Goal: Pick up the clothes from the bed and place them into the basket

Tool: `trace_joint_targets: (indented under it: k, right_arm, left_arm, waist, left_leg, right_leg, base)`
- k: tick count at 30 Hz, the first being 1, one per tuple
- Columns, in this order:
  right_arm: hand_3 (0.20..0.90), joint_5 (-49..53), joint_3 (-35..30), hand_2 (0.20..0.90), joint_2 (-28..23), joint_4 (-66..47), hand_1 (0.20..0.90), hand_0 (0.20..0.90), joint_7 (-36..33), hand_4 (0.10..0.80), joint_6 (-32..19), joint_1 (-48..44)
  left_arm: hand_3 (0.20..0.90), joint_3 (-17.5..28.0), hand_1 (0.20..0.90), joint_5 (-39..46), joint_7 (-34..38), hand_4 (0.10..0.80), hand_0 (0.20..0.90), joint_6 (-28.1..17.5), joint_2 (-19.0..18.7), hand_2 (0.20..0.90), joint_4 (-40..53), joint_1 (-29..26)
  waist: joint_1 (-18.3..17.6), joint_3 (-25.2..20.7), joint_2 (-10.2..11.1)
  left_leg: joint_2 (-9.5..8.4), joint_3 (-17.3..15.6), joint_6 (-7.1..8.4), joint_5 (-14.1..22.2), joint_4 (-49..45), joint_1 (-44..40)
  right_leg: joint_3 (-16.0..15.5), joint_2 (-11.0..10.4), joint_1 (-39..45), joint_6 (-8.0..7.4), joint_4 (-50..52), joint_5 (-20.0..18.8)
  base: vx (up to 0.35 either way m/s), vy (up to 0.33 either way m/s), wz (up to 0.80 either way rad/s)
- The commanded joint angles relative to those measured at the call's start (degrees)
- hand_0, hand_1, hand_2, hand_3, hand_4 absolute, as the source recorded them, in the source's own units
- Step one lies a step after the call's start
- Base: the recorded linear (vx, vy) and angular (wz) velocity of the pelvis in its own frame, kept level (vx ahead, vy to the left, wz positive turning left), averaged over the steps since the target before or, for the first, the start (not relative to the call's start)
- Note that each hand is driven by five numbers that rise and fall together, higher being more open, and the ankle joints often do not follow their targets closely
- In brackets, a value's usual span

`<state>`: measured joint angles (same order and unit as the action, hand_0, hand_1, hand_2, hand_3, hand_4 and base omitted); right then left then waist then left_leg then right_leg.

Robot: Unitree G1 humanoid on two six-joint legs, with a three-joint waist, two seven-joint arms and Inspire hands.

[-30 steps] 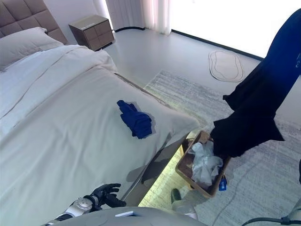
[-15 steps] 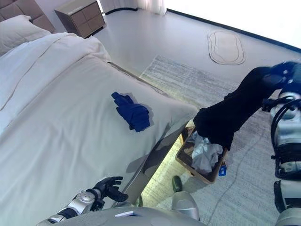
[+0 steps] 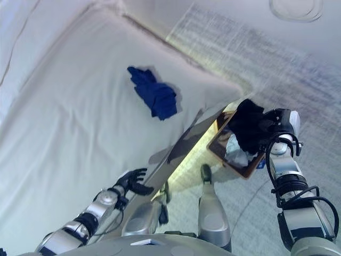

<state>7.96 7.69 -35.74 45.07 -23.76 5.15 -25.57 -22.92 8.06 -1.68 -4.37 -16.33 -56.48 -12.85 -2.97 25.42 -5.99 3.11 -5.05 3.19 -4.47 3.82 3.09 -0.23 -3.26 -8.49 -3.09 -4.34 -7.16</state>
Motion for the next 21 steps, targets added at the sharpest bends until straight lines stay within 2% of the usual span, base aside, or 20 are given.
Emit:
trace_joint_targets:
  k: [1, 2, 3, 4, 6, 9, 13, 16, 21]
  right_arm:
    - [0.310, -5.1, 1.4, 0.394, -2.3, 6.6, 0.394, 0.394, -3.1, 0.210, -1.1, -7.6]
    - [0.513, -5.5, 2.0, 0.568, -2.3, 9.4, 0.568, 0.568, -3.1, 0.413, -0.2, -8.7]
    - [0.678, -5.6, 2.7, 0.709, -2.4, 14.0, 0.709, 0.709, -2.9, 0.578, 0.4, -10.5]
    - [0.900, -5.7, 3.4, 0.900, -2.2, 17.4, 0.900, 0.900, -2.6, 0.800, 1.8, -12.1]
    - [0.900, -4.1, 5.1, 0.900, -2.3, 23.2, 0.900, 0.900, -3.2, 0.800, 5.1, -16.3]
    - [0.900, 0.6, 5.1, 0.900, -2.3, 26.0, 0.900, 0.900, -4.7, 0.800, 7.6, -20.4]
    - [0.900, 4.3, 4.7, 0.900, -2.3, 25.8, 0.900, 0.900, -8.4, 0.800, 7.4, -23.6]
    - [0.900, 8.1, 2.7, 0.900, -2.8, 22.4, 0.900, 0.900, -12.4, 0.800, 5.2, -22.9]
    - [0.900, 8.1, -1.9, 0.900, -3.3, 11.0, 0.900, 0.900, -18.9, 0.800, 0.8, -16.9]
  left_arm:
    - [0.900, -2.7, 0.900, 2.9, 0.5, 0.800, 0.900, -3.3, -1.5, 0.900, 0.4, -0.8]
    - [0.900, -3.1, 0.900, 3.0, 0.6, 0.800, 0.900, -3.5, -1.5, 0.900, 0.7, -1.1]
    - [0.900, -3.6, 0.900, 3.2, 0.7, 0.800, 0.900, -4.0, -1.5, 0.900, 1.2, -1.4]
    - [0.900, -4.1, 0.900, 3.4, 0.8, 0.800, 0.900, -4.4, -1.6, 0.900, 2.0, -1.5]
    - [0.900, -5.0, 0.900, 3.8, 0.6, 0.800, 0.900, -4.9, -2.4, 0.900, 4.3, -1.7]
    - [0.900, -6.3, 0.900, 3.3, 0.1, 0.800, 0.900, -4.7, -2.9, 0.900, 6.2, -1.5]
    - [0.900, -8.1, 0.900, 3.2, 0.4, 0.800, 0.900, -4.6, -3.0, 0.900, 8.5, -0.3]
    - [0.900, -7.7, 0.900, 3.7, 0.2, 0.800, 0.900, -4.6, -2.9, 0.900, 9.7, 0.7]
    - [0.900, -5.7, 0.900, 4.9, 0.9, 0.800, 0.900, -4.0, -3.9, 0.900, 10.8, 1.9]
  waist:
    - [1.4, 1.0, 0.4]
    - [1.7, 1.6, -0.2]
    - [2.2, 2.4, -1.0]
    - [2.7, 3.1, -1.8]
    - [4.4, 4.4, -4.0]
    - [5.7, 4.4, -6.2]
    - [6.4, 4.4, -7.8]
    - [6.1, 4.4, -7.1]
    - [5.3, 4.4, -3.1]
  left_leg:
    - [-2.35, 5.2, -0.48, 3.4, -7.1, 6.4]
    - [-2.51, 5.5, -0.47, 3.1, -7.6, 7.2]
    - [-2.76, 6.0, -0.50, 2.9, -8.3, 8.4]
    - [-3.02, 6.3, -0.67, 2.6, -8.8, 9.4]
    - [-3.80, 7.7, -1.00, 1.5, -9.6, 13.1]
    - [-4.22, 8.6, -1.24, -0.1, -9.6, 17.2]
    - [-3.67, 8.5, -0.92, -2.5, -6.0, 18.9]
    - [-2.77, 7.8, -0.23, -3.0, -4.2, 18.2]
    - [-1.63, 7.4, 0.07, -1.9, -4.0, 16.0]
  right_leg:
    - [-5.0, -1.8, -4.6, 1.24, 11.5, 6.3]
    - [-5.3, -1.9, -5.3, 1.35, 11.9, 6.3]
    - [-5.7, -2.0, -6.3, 1.51, 12.4, 6.4]
    - [-6.1, -2.2, -7.6, 1.60, 13.2, 6.5]
    - [-7.0, -2.5, -11.2, 1.74, 15.0, 6.8]
    - [-7.4, -2.7, -15.7, 1.83, 16.6, 6.8]
    - [-7.4, -1.6, -18.0, 2.05, 15.7, 6.4]
    - [-7.4, -0.7, -17.1, 2.14, 14.4, 6.2]
    - [-7.8, 0.5, -14.6, 1.94, 12.6, 5.5]
  base:
    - [-0.094, -0.088, 0.15]
    - [-0.085, -0.122, 0.13]
    - [-0.085, -0.130, 0.16]
    - [-0.096, -0.167, 0.19]
    - [-0.096, -0.188, 0.20]
    - [-0.050, -0.099, 0.15]
    - [-0.009, -0.004, 0.11]
    - [0.045, 0.042, 0.09]
    - [0.044, -0.007, 0.04]
